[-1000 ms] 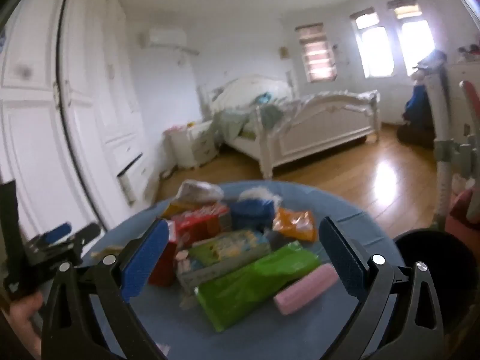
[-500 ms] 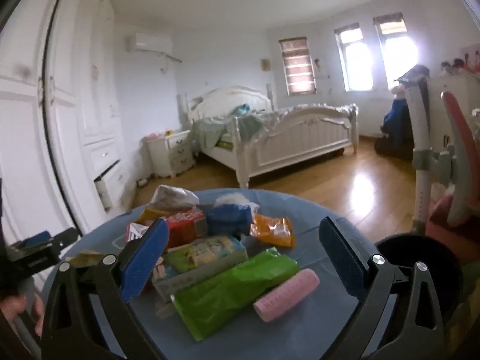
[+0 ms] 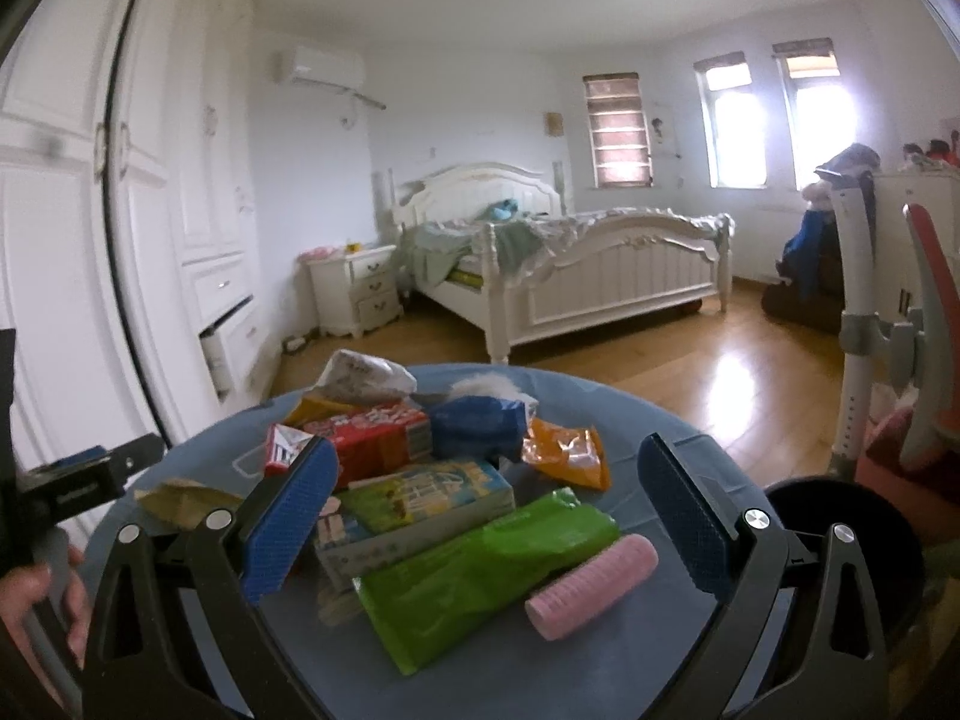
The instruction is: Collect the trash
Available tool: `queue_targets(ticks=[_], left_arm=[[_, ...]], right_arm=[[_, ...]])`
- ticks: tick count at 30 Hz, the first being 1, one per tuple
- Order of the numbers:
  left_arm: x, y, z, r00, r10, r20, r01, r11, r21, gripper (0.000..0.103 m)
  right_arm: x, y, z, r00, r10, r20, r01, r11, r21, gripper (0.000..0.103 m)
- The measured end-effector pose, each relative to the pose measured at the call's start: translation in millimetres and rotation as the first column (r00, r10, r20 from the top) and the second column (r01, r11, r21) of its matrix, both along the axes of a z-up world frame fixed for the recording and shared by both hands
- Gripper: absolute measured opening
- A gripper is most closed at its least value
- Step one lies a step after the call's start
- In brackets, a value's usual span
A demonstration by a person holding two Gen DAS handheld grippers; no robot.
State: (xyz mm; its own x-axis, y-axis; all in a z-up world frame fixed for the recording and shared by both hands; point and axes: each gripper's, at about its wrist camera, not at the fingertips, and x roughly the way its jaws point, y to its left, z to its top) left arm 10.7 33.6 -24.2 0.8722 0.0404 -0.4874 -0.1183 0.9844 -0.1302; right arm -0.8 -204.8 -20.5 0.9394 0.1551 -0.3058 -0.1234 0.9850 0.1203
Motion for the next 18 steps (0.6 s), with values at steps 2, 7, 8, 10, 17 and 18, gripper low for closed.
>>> queue_targets(ticks=[2,7,8,10,17,18], left_arm=[[-0.6,0.3,-0.2,1.0,0.002,-0.001,-0.002,1.0,0.0,0.099],[-1.0,1.4,0.2,1.0,0.006,-0.003,-0.006,1.0,0.003,0.099],[-1.1,1.7,0.3,1.0,0.004,-0.003,-0.004,1.0,0.002,0.099],[-1.1,1.8,0.2,1.0,0.005,-0.004,-0.005,1.0,0.002,0.099],[-1.5,3.9,0.7,1.0,0.005,-0.004,-0.005,1.0,0.004,0.099],[-1.5,4.3,0.8,1.0,0.005,-0.004,-0.005,1.0,0.005,0.099]], right_arm=[[-0.3,2.1,0.4,1.0,0.0,0.0,0.0,1.0,-0.002,0.099],[0.5,1.9,0.4,1.0,0.004,0.002,-0.004,1.0,-0.001,0.099],[0.4,2.1,0.1,1.0,0.005,0.0,-0.005,1.0,0.0,0.099],[0.5,2.4,-0.4,1.0,0.006,-0.001,-0.006,1.0,0.004,0.099],[1.3,3.6,0.1,1.0,0.006,0.0,-0.006,1.0,0.006,0.099],[1.1,2.5,0.1,1.0,0.006,-0.001,-0.006,1.0,0.006,0.099]])
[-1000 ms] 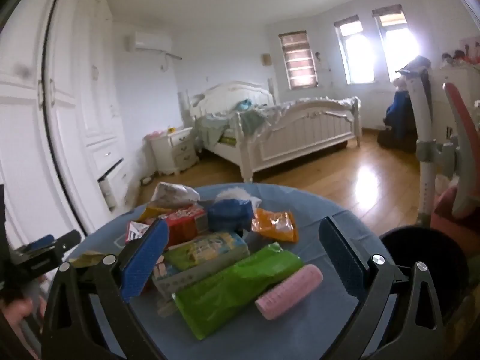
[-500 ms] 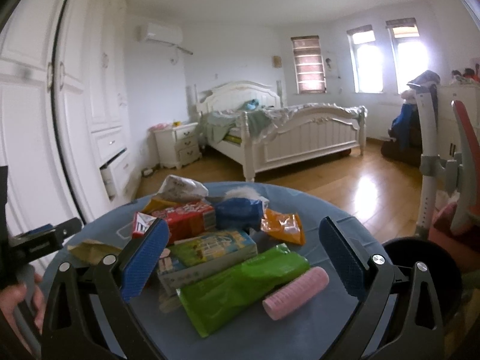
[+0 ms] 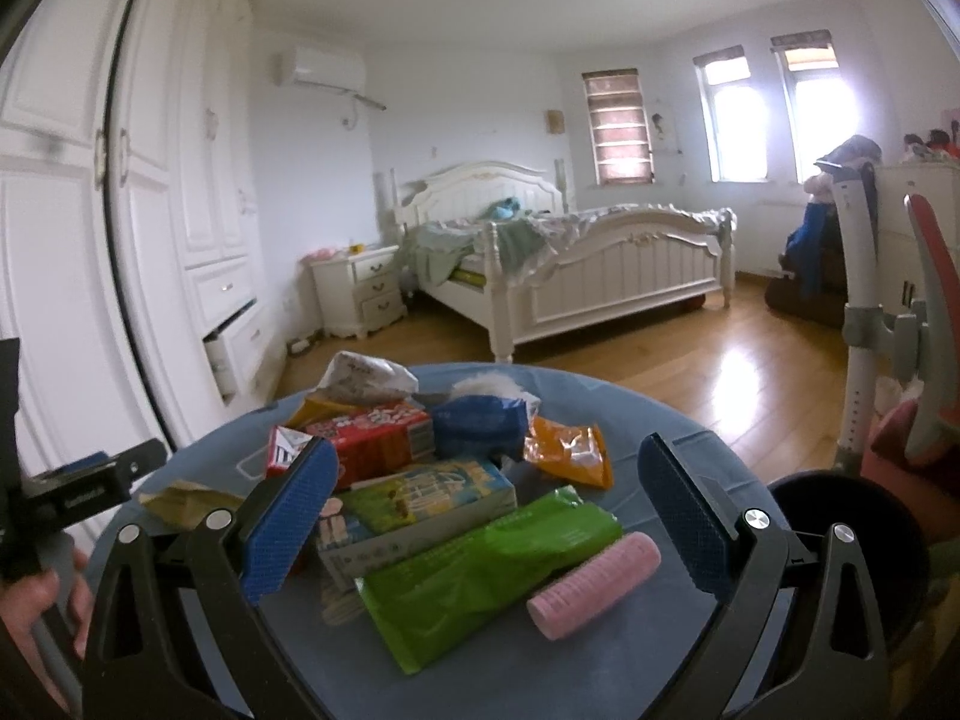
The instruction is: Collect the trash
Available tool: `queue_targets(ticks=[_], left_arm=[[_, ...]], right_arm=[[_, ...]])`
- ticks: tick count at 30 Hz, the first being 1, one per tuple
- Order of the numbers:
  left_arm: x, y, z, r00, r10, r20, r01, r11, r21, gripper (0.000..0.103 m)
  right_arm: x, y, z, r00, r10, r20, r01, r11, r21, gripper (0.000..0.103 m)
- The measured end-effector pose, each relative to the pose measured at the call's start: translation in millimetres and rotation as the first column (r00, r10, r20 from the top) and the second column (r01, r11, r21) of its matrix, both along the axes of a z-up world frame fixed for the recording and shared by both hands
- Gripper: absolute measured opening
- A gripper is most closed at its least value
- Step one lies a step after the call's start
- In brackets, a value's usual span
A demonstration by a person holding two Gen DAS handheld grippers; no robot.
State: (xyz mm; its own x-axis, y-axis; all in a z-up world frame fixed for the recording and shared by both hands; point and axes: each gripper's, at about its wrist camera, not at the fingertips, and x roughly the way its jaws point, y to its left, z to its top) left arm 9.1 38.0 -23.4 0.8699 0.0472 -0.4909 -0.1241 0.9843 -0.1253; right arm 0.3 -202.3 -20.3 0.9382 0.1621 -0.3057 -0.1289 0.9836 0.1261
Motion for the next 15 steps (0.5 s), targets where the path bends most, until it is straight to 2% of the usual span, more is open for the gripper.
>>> queue_targets(ticks=[15], left_arm=[[0.6,-0.8,-0.1,1.0,0.002,-0.002,-0.002,1.0,-0.001,0.099]], right_arm=[[0.4,0.4,-0.3,1.0,0.0,-0.001,0.0,1.0,0.004,0.099]])
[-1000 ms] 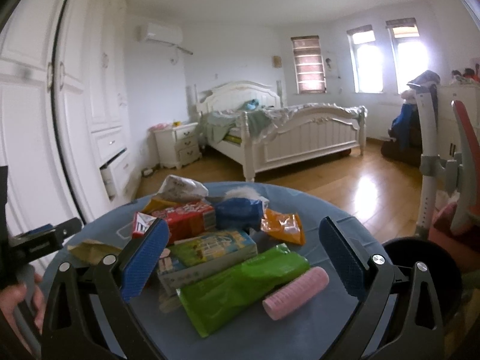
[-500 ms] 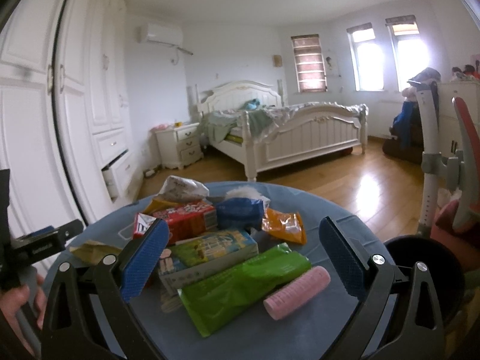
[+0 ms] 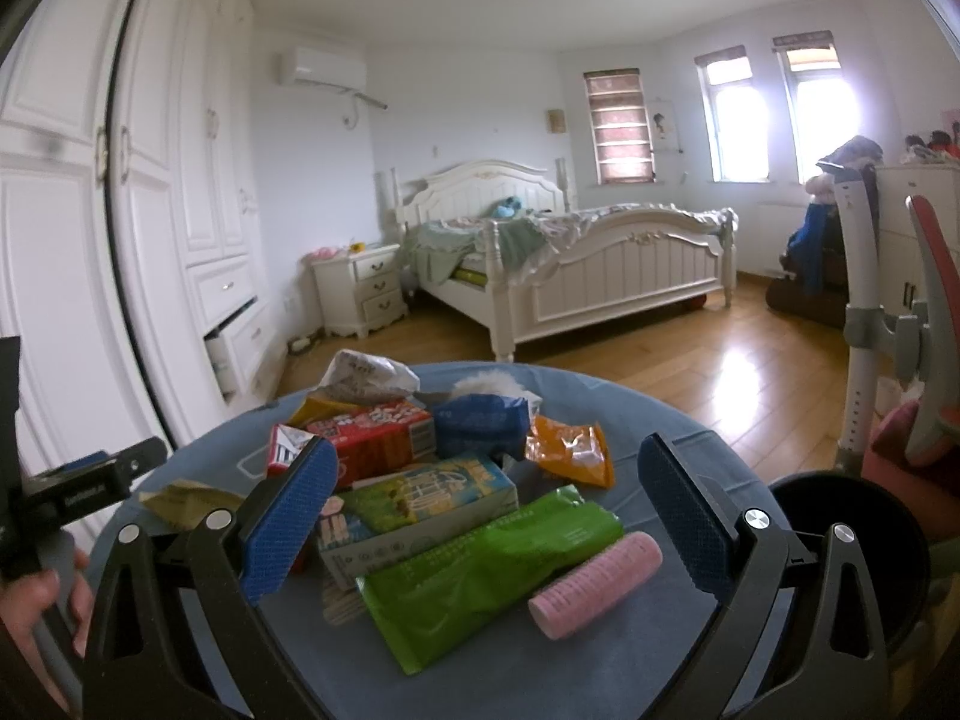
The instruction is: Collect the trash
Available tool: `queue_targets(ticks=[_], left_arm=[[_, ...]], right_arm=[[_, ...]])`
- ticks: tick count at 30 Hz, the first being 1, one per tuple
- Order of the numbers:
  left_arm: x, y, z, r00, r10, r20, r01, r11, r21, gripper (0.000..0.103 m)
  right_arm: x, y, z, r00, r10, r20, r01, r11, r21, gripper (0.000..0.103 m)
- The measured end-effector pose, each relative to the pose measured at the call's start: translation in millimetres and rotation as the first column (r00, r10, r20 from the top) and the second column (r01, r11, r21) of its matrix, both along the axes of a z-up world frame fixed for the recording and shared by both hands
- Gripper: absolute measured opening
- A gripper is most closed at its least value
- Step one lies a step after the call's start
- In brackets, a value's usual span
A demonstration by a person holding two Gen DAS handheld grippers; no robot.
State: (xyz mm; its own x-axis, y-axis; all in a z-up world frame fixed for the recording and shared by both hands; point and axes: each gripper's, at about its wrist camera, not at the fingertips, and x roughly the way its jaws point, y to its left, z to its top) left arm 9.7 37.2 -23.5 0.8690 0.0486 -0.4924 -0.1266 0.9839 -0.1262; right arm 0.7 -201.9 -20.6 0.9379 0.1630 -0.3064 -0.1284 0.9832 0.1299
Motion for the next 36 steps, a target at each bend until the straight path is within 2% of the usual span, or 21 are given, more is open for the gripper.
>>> queue_targets(ticks=[36], left_arm=[[1.1,5.4,0.2,1.0,0.002,-0.008,-0.002,1.0,-0.018,0.099]], right_arm=[[-3.3,-0.6,-1.4,1.0,0.008,-0.022,-0.008,1.0,0.015,0.099]])
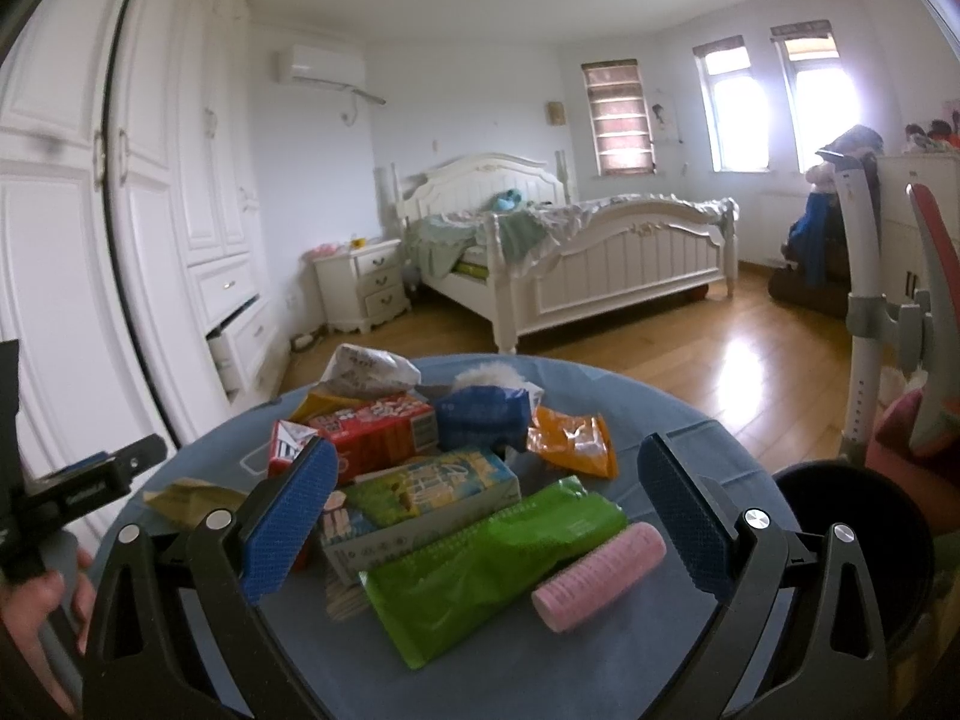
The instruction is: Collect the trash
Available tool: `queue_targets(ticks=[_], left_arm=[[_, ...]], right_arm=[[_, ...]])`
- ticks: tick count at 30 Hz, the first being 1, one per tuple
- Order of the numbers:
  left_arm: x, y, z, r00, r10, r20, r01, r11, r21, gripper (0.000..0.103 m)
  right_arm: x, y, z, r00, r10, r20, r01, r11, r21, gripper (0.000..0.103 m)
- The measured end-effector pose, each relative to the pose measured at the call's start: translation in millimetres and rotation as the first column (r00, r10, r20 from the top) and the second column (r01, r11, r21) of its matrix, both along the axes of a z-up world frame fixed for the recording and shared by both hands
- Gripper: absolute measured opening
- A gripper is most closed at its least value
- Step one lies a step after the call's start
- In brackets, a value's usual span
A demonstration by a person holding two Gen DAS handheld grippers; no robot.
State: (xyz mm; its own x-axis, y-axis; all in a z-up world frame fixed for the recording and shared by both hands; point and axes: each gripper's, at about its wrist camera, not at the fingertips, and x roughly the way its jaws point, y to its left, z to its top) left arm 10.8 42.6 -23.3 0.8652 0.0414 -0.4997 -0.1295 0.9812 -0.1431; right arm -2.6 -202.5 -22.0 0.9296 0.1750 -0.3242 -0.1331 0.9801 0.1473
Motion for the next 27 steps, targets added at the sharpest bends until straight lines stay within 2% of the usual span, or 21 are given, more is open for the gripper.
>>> queue_targets(ticks=[3,4,6,9,12,15,19,20,21,22,23,25,27], left_arm=[[4,11,-2,0.998,-0.047,-0.052,0.044,0.998,-0.047,0.099],[6,22,-2,0.995,-0.064,-0.074,0.059,0.996,-0.07,0.098],[11,39,-5,0.987,-0.11,-0.113,0.098,0.989,-0.111,0.099],[24,53,-12,0.963,-0.199,-0.183,0.179,0.977,-0.118,0.098],[36,49,-17,0.933,-0.282,-0.223,0.269,0.959,-0.087,0.098],[50,40,-20,0.905,-0.357,-0.231,0.348,0.934,-0.078,0.098],[67,31,-25,0.881,-0.401,-0.25,0.399,0.915,-0.063,0.096],[70,28,-26,0.874,-0.411,-0.259,0.41,0.91,-0.06,0.094],[75,23,-29,0.862,-0.423,-0.279,0.424,0.904,-0.059,0.078],[78,20,-32,0.853,-0.431,-0.296,0.433,0.899,-0.062,0.055],[79,19,-34,0.843,-0.436,-0.313,0.438,0.896,-0.07,0.051],[79,15,-36,0.836,-0.442,-0.326,0.446,0.893,-0.066,0.046],[73,15,-33,0.829,-0.46,-0.319,0.46,0.884,-0.081,0.035]], right_arm=[[5,-2,1,0.999,0.032,-0.028,-0.032,0.999,0.011,0.099],[10,-1,1,0.995,0.076,-0.069,-0.075,0.997,0.021,0.099],[20,8,3,0.971,0.17,-0.166,-0.168,0.985,0.024,0.099],[29,27,8,0.928,0.297,-0.223,-0.293,0.955,0.052,0.098],[38,51,11,0.893,0.364,-0.263,-0.363,0.93,0.054,0.09],[52,74,7,0.867,0.373,-0.33,-0.385,0.922,0.03,0.07],[70,90,0,0.841,0.384,-0.381,-0.4,0.916,0.041,0.063],[74,94,-1,0.836,0.383,-0.393,-0.401,0.915,0.039,0.062],[76,94,-1,0.832,0.383,-0.401,-0.402,0.915,0.039,0.061],[78,98,-2,0.827,0.387,-0.408,-0.408,0.912,0.039,0.06],[80,100,-2,0.823,0.391,-0.413,-0.413,0.91,0.038,0.057],[83,107,-5,0.815,0.397,-0.422,-0.426,0.904,0.03,0.04],[81,107,-3,0.811,0.415,-0.411,-0.436,0.899,0.048,0.036]])
